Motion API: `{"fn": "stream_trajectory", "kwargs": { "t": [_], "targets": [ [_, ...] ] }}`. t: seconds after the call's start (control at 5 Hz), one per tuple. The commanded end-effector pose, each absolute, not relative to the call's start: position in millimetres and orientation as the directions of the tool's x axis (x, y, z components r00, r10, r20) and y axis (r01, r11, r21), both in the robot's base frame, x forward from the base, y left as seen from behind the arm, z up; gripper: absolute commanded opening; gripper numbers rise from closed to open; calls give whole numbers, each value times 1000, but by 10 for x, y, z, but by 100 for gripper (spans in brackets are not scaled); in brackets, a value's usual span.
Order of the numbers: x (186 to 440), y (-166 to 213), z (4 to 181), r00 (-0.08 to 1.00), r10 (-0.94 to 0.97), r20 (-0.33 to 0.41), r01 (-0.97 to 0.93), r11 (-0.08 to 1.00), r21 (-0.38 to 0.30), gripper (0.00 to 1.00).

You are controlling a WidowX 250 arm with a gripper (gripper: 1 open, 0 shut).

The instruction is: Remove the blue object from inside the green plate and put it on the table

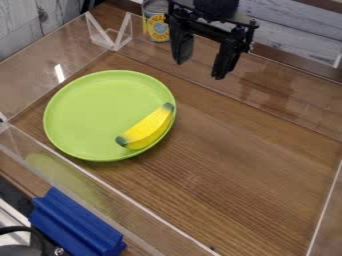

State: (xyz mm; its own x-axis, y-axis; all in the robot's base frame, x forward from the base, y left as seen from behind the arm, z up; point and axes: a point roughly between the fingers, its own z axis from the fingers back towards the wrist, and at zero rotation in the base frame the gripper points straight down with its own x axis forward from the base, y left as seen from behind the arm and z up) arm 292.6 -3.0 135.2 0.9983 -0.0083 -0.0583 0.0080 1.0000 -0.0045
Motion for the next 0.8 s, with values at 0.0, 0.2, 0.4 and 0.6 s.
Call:
{"fn": "stream_trajectory", "kwargs": {
  "t": [0.0,0.2,0.4,0.6],
  "targets": [
    [2965,-20,1320,998,-10,-56,10,1000,-7,100],
    [3016,12,1318,999,-6,-50,5,1000,-13,100],
    [3062,34,1358,999,-6,-35,5,1000,-26,100],
    [3076,48,1392,1000,-4,-26,3,999,-40,100]
  ]
}}
